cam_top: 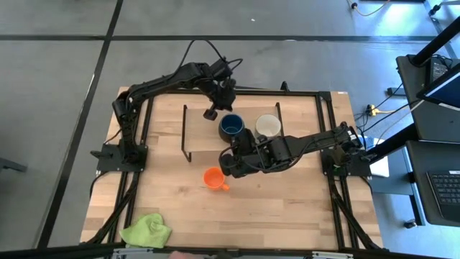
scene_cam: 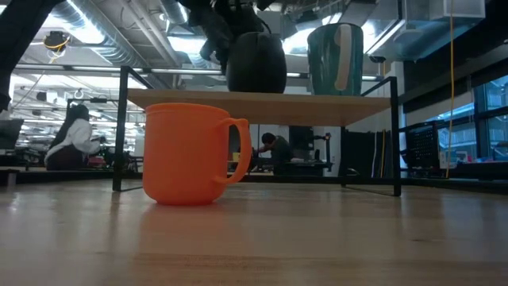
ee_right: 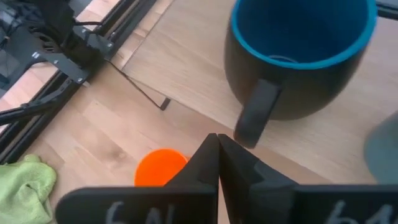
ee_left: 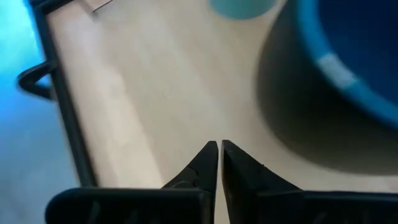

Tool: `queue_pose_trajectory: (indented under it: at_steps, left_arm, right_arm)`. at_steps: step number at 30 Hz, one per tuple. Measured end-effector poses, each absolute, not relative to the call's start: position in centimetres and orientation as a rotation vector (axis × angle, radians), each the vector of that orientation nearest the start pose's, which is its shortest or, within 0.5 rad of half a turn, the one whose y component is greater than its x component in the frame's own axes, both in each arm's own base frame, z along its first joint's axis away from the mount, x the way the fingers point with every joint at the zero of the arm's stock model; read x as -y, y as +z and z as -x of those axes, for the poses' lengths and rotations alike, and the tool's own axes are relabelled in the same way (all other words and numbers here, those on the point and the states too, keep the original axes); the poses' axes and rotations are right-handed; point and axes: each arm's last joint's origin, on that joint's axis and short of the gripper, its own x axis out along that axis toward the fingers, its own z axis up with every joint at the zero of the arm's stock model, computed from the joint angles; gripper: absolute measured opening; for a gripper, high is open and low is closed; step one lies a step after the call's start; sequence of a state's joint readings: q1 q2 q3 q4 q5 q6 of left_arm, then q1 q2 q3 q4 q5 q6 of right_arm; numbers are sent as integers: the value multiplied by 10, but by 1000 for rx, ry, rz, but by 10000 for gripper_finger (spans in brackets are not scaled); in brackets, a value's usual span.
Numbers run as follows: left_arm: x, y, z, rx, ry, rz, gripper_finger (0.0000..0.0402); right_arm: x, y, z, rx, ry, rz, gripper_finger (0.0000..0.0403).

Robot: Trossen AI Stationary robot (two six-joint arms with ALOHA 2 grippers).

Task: Stack small to large cups/mugs on shelf
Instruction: Put the orange mug on the shelf

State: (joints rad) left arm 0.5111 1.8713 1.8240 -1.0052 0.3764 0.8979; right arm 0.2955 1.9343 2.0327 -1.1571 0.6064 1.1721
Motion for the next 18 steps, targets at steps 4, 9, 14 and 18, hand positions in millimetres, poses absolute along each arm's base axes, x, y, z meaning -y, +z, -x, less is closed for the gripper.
queue_pose_trajectory:
  at_steps: [4, 9, 14, 18]
  left_arm:
    - [-192, 322, -342, -958, -232, -389, 24]
    - [-196, 334, -321, -1044, -157, -387, 29]
    - [-192, 364, -288, -1030, -80, -334, 24]
    - [-176, 393, -257, -976, -54, -245, 21]
  right_arm:
    - [-100, 356, -386, -631, -747, -579, 25]
    - [-101, 360, -390, -600, -705, -526, 54]
    - [-99, 373, -390, -544, -655, -472, 81]
    - [-96, 392, -383, -480, -617, -439, 96]
